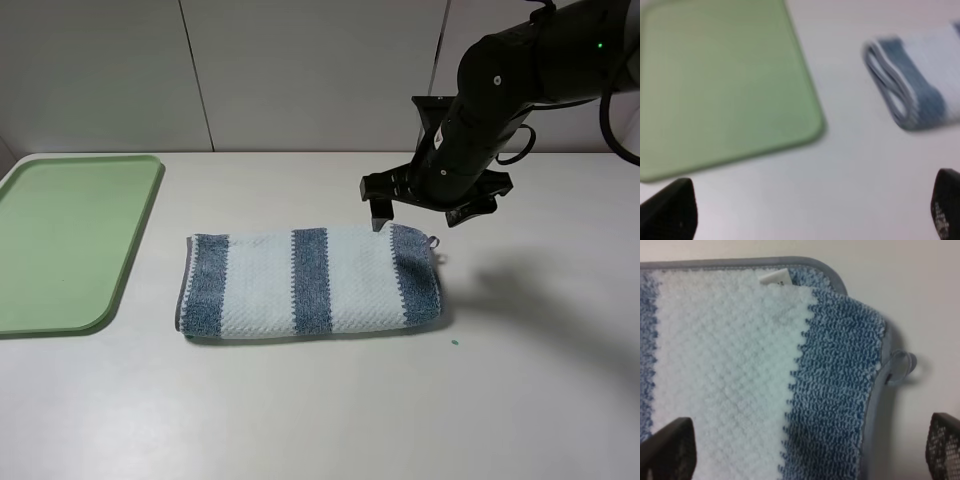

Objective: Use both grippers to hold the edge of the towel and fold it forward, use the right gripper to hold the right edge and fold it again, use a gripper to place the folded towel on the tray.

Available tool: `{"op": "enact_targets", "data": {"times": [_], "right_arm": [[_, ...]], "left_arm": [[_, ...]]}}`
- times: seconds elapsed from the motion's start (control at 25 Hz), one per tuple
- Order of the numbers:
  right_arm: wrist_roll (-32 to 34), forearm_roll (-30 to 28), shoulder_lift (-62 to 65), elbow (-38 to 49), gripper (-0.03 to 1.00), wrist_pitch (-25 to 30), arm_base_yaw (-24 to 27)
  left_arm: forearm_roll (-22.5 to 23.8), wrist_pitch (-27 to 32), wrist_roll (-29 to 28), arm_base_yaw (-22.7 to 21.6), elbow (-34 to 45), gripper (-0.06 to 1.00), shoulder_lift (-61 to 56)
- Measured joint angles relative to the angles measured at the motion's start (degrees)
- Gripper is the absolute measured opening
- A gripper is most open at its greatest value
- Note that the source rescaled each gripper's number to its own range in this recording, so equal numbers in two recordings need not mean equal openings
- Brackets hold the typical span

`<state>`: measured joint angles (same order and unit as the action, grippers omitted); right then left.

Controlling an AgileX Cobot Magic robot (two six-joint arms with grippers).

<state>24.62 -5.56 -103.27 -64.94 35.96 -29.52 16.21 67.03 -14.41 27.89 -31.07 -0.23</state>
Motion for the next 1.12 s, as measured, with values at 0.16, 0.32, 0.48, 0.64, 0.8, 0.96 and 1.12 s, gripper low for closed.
{"op": "enact_targets", "data": {"times": [0.16,0.32,0.48,0.64,0.8,0.96,1.12], "right_arm": [[0.00,-0.20,0.00,0.00,1.00,0.00,0.00],[0.00,-0.39,-0.11,0.00,1.00,-0.44,0.00],[0.00,-0.58,-0.17,0.00,1.00,-0.98,0.00],[0.00,-0.64,-0.17,0.00,1.00,-1.29,0.00],[0.00,-0.77,-0.17,0.00,1.00,-1.31,0.00],[0.00,-0.82,-0.29,0.00,1.00,-1.31,0.00],[0.00,-0.73,-2.72,-0.11,1.00,-0.97,0.00]], "left_arm": [[-4.57,-0.65,2.53,0.00,0.58,0.90,-0.18],[-10.12,-1.56,5.10,0.00,1.03,0.88,-0.23],[-11.04,-1.90,6.21,0.00,1.03,0.88,-0.23],[-11.15,-1.95,6.35,0.00,1.03,0.88,-0.23],[-11.19,-2.10,6.37,0.00,1.03,0.88,-0.23],[-10.42,-2.70,6.44,-2.44,1.03,0.88,-0.23],[-9.22,-2.70,6.48,-9.66,1.03,0.88,-0.23]]}}
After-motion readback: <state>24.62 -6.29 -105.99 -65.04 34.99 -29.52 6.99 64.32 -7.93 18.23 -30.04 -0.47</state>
